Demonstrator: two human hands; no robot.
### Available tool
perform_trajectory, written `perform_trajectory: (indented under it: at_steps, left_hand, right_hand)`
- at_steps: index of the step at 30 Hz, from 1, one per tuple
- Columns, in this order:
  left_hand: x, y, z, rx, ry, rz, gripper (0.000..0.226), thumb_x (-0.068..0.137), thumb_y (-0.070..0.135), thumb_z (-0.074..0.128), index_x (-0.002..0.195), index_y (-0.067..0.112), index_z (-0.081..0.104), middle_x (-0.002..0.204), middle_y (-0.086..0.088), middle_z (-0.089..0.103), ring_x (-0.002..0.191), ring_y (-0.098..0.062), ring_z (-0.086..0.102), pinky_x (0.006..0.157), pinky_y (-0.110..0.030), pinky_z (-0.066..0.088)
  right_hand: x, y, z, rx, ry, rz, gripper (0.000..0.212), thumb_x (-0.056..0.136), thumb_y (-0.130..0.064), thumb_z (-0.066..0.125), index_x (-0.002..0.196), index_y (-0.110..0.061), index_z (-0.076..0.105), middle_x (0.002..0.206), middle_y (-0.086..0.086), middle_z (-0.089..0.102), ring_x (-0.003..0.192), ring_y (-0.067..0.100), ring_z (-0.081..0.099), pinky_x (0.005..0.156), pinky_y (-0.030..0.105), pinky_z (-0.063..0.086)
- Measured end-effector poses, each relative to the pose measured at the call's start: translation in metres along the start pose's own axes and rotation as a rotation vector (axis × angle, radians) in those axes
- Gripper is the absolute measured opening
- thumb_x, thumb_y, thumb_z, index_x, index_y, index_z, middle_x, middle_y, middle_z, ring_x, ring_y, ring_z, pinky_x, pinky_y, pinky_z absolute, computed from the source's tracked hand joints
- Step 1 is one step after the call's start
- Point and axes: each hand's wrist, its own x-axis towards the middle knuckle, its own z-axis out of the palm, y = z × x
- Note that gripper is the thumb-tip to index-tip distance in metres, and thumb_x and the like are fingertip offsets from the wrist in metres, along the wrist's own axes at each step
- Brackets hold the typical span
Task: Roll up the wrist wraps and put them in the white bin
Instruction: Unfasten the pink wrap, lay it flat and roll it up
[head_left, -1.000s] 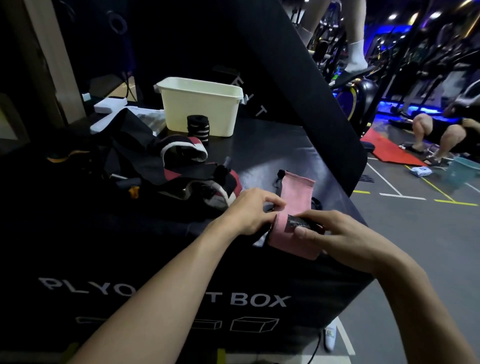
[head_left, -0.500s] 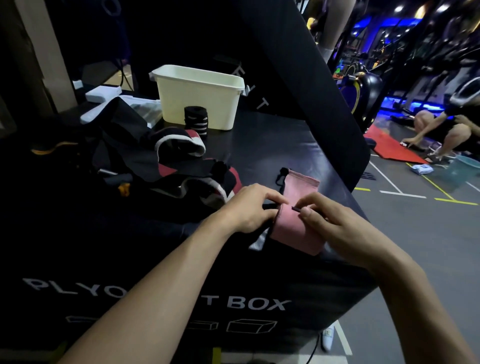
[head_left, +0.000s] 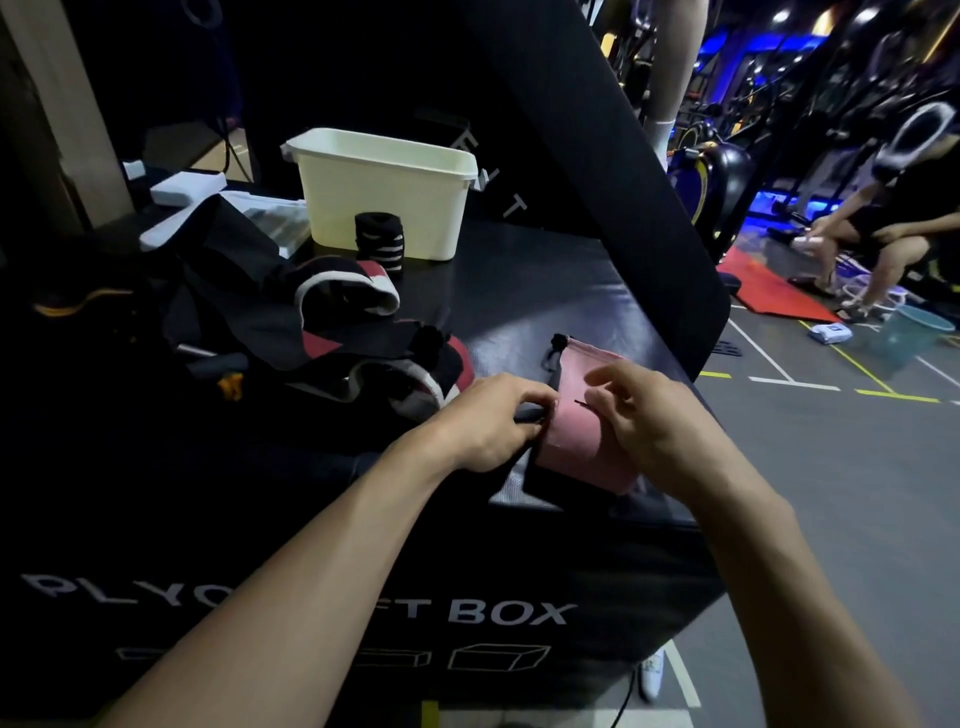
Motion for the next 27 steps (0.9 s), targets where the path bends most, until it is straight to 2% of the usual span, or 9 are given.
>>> perform_trajectory:
  at_steps: [3, 7, 10, 12, 14, 16, 19, 22, 27]
  left_hand:
    - [0.001, -0.002, 0.001, 0.026, -0.005, 0.005, 0.033, 0.093, 0.018, 0.073, 0.120, 0.036, 0.072, 0.115, 0.014, 0.076, 0.117, -0.009, 0.066, 0.103, -0.037, 0.050]
    - [0.001, -0.002, 0.001, 0.025, 0.005, -0.003, 0.032, 0.093, 0.017, 0.073, 0.120, 0.034, 0.073, 0.116, 0.013, 0.076, 0.118, -0.009, 0.066, 0.103, -0.035, 0.050]
    - [0.002, -0.001, 0.003, 0.018, 0.009, 0.004, 0.037, 0.091, 0.012, 0.071, 0.122, 0.031, 0.072, 0.119, 0.014, 0.075, 0.120, -0.008, 0.065, 0.104, -0.035, 0.050]
    - [0.002, -0.001, 0.002, 0.029, -0.001, 0.013, 0.039, 0.091, 0.008, 0.069, 0.124, 0.028, 0.072, 0.121, 0.014, 0.074, 0.120, -0.006, 0.065, 0.105, -0.031, 0.048]
    - [0.001, 0.002, 0.001, 0.024, -0.006, 0.017, 0.040, 0.092, 0.006, 0.068, 0.126, 0.027, 0.071, 0.123, 0.013, 0.073, 0.121, -0.005, 0.063, 0.106, -0.026, 0.046]
    - [0.000, 0.003, 0.000, 0.021, -0.001, 0.021, 0.042, 0.092, 0.005, 0.067, 0.129, 0.026, 0.070, 0.125, 0.013, 0.072, 0.122, -0.003, 0.062, 0.107, -0.026, 0.046]
    - [0.000, 0.003, 0.003, -0.019, -0.002, 0.002, 0.052, 0.091, -0.001, 0.065, 0.133, 0.028, 0.066, 0.127, 0.012, 0.072, 0.121, -0.001, 0.063, 0.108, -0.028, 0.047]
    - [-0.004, 0.003, 0.004, -0.106, 0.012, -0.011, 0.070, 0.090, -0.007, 0.063, 0.143, 0.038, 0.054, 0.132, 0.010, 0.068, 0.124, -0.002, 0.062, 0.111, -0.032, 0.048]
    - [-0.007, 0.007, 0.003, -0.004, 0.042, -0.031, 0.062, 0.091, 0.004, 0.063, 0.140, 0.043, 0.053, 0.129, 0.011, 0.068, 0.122, -0.005, 0.062, 0.108, -0.032, 0.048]
  right_hand:
    - [-0.002, 0.000, 0.008, -0.049, 0.210, 0.014, 0.015, 0.094, -0.035, 0.068, 0.099, -0.024, 0.058, 0.090, 0.002, 0.066, 0.089, 0.031, 0.063, 0.076, 0.043, 0.050]
    - [-0.014, -0.006, 0.009, -0.147, 0.394, -0.046, 0.024, 0.090, -0.041, 0.072, 0.089, -0.019, 0.063, 0.078, 0.009, 0.073, 0.078, 0.041, 0.067, 0.065, 0.044, 0.052]
    - [-0.025, -0.009, 0.001, -0.278, 0.304, -0.140, 0.033, 0.091, -0.052, 0.059, 0.089, -0.021, 0.068, 0.078, 0.007, 0.073, 0.076, 0.040, 0.067, 0.060, 0.040, 0.047]
    - [-0.034, -0.010, -0.003, -0.309, 0.214, -0.193, 0.041, 0.086, -0.062, 0.056, 0.102, -0.026, 0.067, 0.090, 0.001, 0.073, 0.081, 0.035, 0.067, 0.063, 0.038, 0.045]
    - [-0.038, -0.009, -0.004, -0.316, 0.159, -0.225, 0.059, 0.077, -0.064, 0.070, 0.121, -0.025, 0.062, 0.104, -0.001, 0.071, 0.087, 0.031, 0.068, 0.070, 0.038, 0.048]
    - [-0.036, -0.005, 0.001, -0.376, 0.099, -0.239, 0.072, 0.068, -0.059, 0.082, 0.126, -0.025, 0.055, 0.108, -0.001, 0.069, 0.091, 0.030, 0.068, 0.076, 0.040, 0.047]
    - [-0.031, -0.004, 0.007, -0.417, 0.084, -0.234, 0.070, 0.068, -0.055, 0.084, 0.123, -0.029, 0.051, 0.108, -0.003, 0.067, 0.093, 0.028, 0.067, 0.081, 0.040, 0.043]
    - [-0.026, -0.005, 0.003, -0.342, 0.062, -0.209, 0.063, 0.074, -0.054, 0.080, 0.127, -0.032, 0.053, 0.111, -0.006, 0.068, 0.098, 0.025, 0.063, 0.082, 0.038, 0.039]
    - [-0.012, -0.003, -0.002, -0.236, -0.045, -0.127, 0.060, 0.080, -0.058, 0.074, 0.131, -0.034, 0.053, 0.125, -0.009, 0.057, 0.114, 0.020, 0.046, 0.093, 0.038, 0.041]
